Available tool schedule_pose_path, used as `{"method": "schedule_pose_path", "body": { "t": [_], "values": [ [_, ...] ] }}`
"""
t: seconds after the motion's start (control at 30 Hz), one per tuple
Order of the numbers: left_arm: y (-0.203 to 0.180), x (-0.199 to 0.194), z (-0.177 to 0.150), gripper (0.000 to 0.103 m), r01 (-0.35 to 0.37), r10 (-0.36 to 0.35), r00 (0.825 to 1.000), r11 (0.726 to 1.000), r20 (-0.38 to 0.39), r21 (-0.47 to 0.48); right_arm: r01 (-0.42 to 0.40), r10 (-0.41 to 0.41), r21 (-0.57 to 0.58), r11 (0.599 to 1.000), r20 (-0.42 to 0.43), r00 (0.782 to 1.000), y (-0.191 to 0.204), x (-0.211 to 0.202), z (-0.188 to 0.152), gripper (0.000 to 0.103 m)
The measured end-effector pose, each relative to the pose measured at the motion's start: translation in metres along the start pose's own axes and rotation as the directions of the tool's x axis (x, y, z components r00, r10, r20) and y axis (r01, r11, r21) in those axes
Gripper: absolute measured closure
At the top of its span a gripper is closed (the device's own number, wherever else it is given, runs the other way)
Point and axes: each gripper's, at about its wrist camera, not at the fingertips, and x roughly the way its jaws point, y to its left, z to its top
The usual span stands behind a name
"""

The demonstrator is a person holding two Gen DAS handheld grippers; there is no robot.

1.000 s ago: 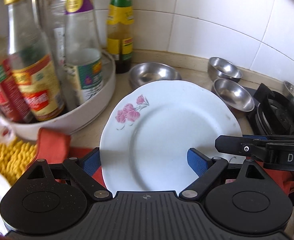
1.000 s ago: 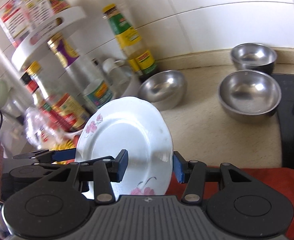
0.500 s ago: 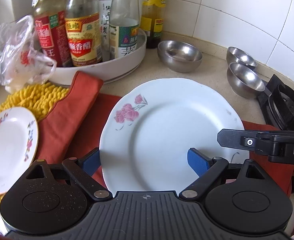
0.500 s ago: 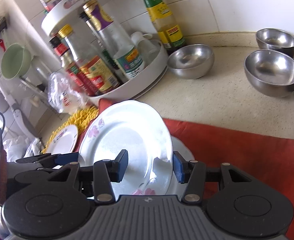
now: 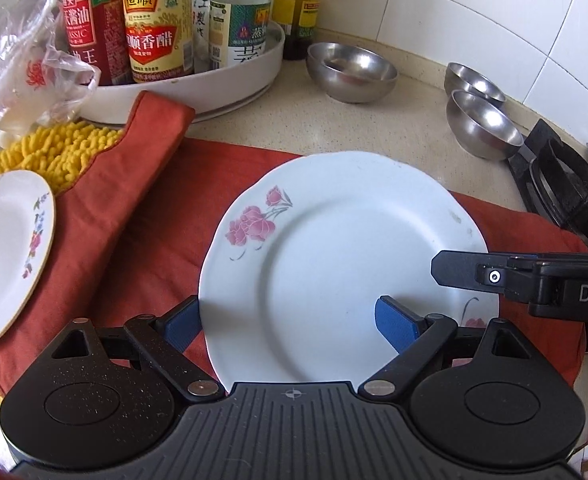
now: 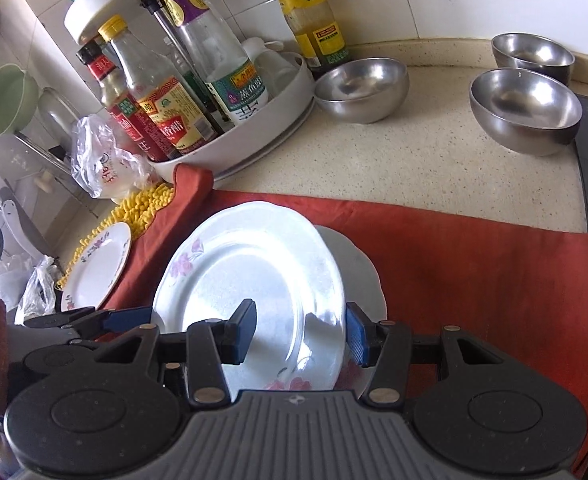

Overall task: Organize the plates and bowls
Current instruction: 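Lower the plate onto the other pink-flower plate and open the left tool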

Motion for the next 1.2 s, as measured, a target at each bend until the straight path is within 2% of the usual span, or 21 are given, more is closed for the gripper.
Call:
{"method": "schedule_pose_path", "body": {
  "t": [0.3, 0.63, 0.73, 0.87, 0.97, 1.1, 1.2],
  "values": [
    [-0.002, 0.008, 0.003, 0.009, 0.044, -0.043, 0.999, 0.998, -0.017, 0.052, 0.087, -0.087, 0.011, 0.996, 0.009, 0.996, 0.004, 0.004, -0.003, 0.056],
    [0.002, 0.015, 0.006, 0.01, 0.08, -0.078, 0.996, 0.995, -0.034, 0.058, 0.13, -0.13, 0.012, 0.991, 0.028, 0.991, 0.002, 0.01, 0.001, 0.056],
    [0.001, 0.016, 0.007, 0.009, 0.081, -0.079, 0.996, 0.995, -0.034, 0.062, 0.155, -0.155, -0.001, 0.988, 0.012, 0.988, 0.004, 0.014, 0.003, 0.056],
    [0.003, 0.013, 0.007, 0.01, 0.087, -0.086, 0.996, 0.994, -0.023, 0.067, 0.193, -0.191, -0.057, 0.98, 0.031, 0.981, 0.01, 0.015, -0.002, 0.056],
    [0.002, 0.009, 0.007, 0.01, 0.086, -0.085, 0.996, 0.994, -0.008, 0.067, 0.199, -0.196, -0.064, 0.978, 0.047, 0.979, 0.009, 0.013, -0.001, 0.056],
    [0.002, 0.004, 0.006, 0.009, 0.081, -0.082, 0.997, 0.995, 0.007, 0.06, 0.194, -0.179, -0.132, 0.972, 0.115, 0.977, 0.021, 0.004, 0.003, 0.056],
    [0.002, -0.001, 0.005, 0.008, 0.057, -0.059, 0.998, 0.997, 0.022, 0.059, 0.179, -0.165, -0.137, 0.974, 0.11, 0.98, 0.023, 0.003, 0.005, 0.056]
  ]
}}
